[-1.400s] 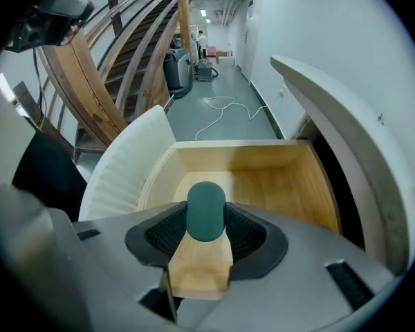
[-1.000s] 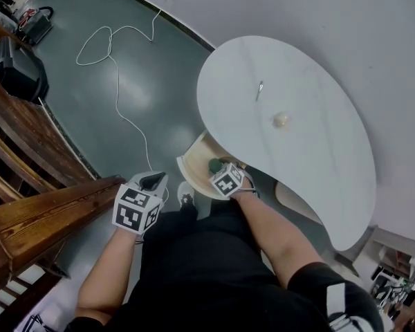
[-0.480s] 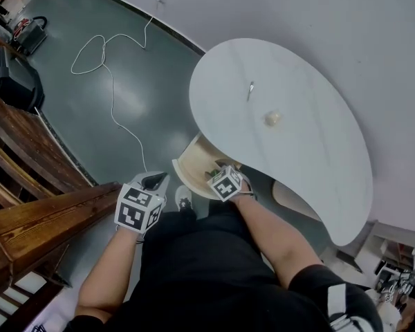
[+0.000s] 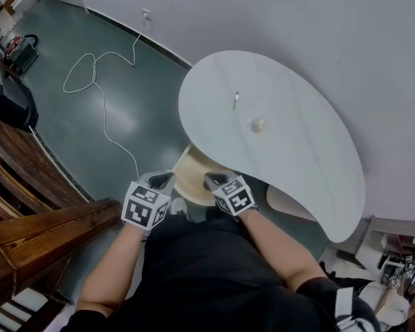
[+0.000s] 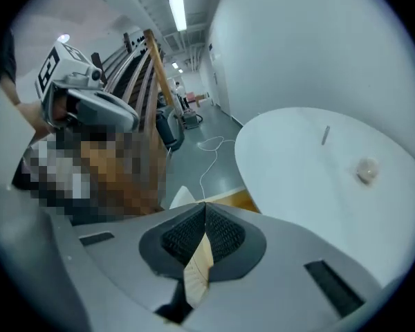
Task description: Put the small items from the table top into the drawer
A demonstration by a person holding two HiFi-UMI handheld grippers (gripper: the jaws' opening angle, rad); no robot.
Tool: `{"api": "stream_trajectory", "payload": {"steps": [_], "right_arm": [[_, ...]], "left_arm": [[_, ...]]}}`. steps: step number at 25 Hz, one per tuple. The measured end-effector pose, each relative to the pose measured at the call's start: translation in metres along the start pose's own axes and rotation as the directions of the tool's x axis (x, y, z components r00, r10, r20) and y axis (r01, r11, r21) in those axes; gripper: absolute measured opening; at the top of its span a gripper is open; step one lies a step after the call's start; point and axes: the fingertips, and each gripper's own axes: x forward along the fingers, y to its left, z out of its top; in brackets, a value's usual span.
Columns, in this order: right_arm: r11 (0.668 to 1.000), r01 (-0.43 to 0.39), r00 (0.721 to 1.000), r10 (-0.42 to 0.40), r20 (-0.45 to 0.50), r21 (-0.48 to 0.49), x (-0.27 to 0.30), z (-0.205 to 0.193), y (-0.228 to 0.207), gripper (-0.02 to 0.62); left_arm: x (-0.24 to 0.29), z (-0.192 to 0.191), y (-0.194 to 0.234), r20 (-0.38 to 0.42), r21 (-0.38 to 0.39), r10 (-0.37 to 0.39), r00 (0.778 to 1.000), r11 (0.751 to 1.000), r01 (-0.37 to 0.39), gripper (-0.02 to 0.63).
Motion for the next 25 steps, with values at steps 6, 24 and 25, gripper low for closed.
{"api": "stream_trajectory", "payload": {"steps": [6,24,25], "right_arm": [[0.999,0.048,0.994,-0.049,0.097,0.017,-0.043,0.031,-0.011,0.008],[0.932,0.341,0.925,-0.356,0.135,0.118,-0.114,0.034,-0.174,0.009],[0.928,0.355,0.921,-0.368,0.13,0.116,-0.115,0.035,-0.182,0.009]], "left_arm": [[0.013,0.022,-0.013,0.02,0.052,-0.042,0.999,0.998,0.041,0.014],[0.059,0.084,-0.049,0.019,0.123,-0.084,0.996,0.989,0.081,0.014],[0.061,0.087,-0.048,0.023,0.119,-0.079,0.997,0.99,0.076,0.014]]}}
